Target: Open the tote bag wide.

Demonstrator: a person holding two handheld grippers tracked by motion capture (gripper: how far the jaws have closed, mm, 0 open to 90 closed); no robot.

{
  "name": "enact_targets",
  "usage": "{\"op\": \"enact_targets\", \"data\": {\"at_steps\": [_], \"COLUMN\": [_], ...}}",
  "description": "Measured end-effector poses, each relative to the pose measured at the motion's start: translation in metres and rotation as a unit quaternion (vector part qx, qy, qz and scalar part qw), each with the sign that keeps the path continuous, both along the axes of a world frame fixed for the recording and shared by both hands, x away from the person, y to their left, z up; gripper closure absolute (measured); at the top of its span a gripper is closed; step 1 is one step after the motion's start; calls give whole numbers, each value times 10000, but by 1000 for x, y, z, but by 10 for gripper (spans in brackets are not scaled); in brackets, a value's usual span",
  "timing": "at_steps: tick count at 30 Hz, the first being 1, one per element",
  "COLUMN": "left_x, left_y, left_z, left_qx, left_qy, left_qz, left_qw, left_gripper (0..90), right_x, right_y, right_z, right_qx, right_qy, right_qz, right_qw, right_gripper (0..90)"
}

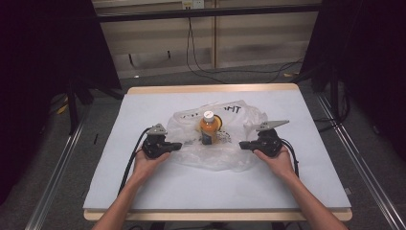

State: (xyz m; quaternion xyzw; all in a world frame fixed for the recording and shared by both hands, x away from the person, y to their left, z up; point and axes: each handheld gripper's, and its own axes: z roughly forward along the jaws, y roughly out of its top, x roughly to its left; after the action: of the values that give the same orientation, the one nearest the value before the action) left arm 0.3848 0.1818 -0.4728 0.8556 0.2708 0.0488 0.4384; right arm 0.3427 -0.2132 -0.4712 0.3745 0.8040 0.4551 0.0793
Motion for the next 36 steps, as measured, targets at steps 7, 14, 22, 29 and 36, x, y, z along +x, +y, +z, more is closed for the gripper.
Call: {"op": "enact_targets", "data": {"at_steps": [7,14,22,29,36], "left_x": [-5,-11,-16,-9,-1], "left_y": [1,-2,-2,4,-5], "left_z": [11,22,33,47,59], "left_qx": [-225,-473,-621,-856,-1050], "left_qy": [-138,-262,-377,-512,-634], "left_qz": [6,-66,-139,15,6], "left_qw": [9997,9985,9973,9950,9924], "left_gripper": [900,900,900,900,900], "right_x": [-10,-19,-39,-43,-27], "right_y": [-1,-2,-15,-36,-38], "right_z": [20,36,47,68,101], "right_qx": [389,585,638,796,1017], "right_qy": [-268,-411,-522,-761,-1098], "right_qz": [8,46,-15,-279,-359], "right_qw": [9989,9974,9966,9935,9881], "right_gripper": [900,900,900,900,900]}}
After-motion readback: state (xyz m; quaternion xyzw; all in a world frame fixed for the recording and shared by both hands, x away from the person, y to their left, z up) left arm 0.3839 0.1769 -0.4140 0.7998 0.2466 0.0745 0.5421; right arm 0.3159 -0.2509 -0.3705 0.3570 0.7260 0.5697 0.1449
